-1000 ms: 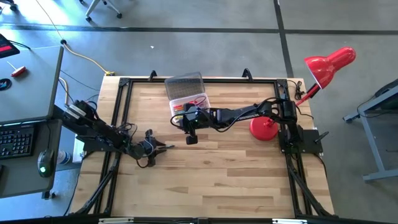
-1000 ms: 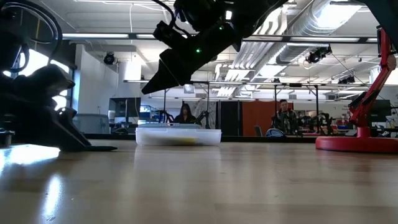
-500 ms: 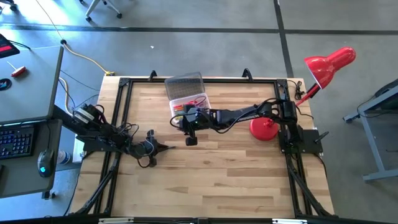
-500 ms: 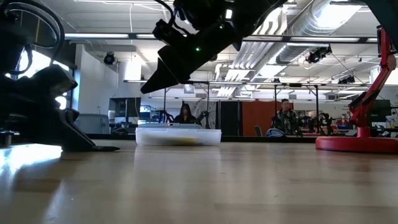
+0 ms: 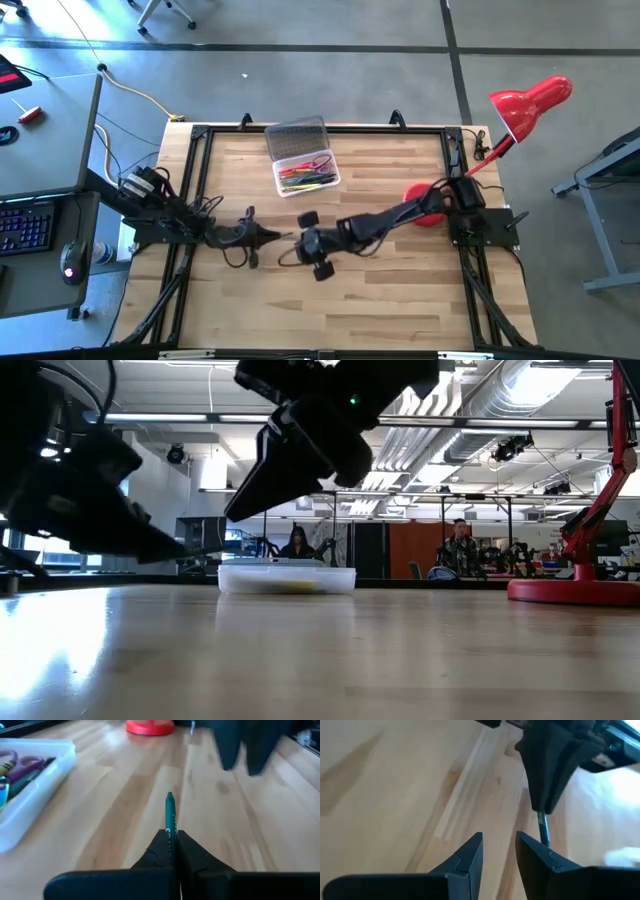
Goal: Pick & place school supplies into a supply box
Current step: Put the green crayon into the supplies box
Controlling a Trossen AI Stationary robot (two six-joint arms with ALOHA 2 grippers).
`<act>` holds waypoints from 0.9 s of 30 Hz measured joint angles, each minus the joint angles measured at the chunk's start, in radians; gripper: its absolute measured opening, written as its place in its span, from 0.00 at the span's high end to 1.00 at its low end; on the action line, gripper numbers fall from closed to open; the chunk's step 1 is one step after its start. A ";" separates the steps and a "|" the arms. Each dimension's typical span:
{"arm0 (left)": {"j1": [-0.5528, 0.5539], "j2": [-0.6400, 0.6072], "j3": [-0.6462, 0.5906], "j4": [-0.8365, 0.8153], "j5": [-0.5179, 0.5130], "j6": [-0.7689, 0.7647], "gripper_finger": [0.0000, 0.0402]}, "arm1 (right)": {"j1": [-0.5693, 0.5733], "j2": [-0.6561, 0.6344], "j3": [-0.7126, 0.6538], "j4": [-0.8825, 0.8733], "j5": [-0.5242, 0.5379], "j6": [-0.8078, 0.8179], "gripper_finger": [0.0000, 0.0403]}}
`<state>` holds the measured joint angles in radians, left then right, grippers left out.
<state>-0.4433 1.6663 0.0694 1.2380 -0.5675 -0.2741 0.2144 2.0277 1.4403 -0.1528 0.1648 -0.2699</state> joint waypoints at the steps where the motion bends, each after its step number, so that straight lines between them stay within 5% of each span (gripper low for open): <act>1: 0.027 -0.006 0.009 -0.002 0.018 0.009 0.92 | 0.015 0.000 0.000 -0.007 0.039 0.000 0.77; 10: 0.348 -0.090 0.162 -0.043 0.390 0.237 0.90 | 0.091 0.000 0.000 -0.163 0.211 0.034 0.77; 15: 0.553 -0.094 0.340 -0.355 0.552 0.295 0.89 | 0.096 0.000 0.000 -0.185 0.178 0.040 0.77; 21: 0.718 -0.048 0.618 -0.827 0.581 0.364 0.88 | 0.083 0.000 0.000 -0.282 0.120 0.114 0.77; 27: 0.804 0.019 0.712 -0.973 0.616 0.296 0.86 | 0.077 0.000 0.000 -0.347 0.182 0.147 0.77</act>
<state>0.3612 1.6854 0.7812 0.2650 0.0486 0.0223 0.2911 2.0277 1.4403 -0.5000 0.3466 -0.1226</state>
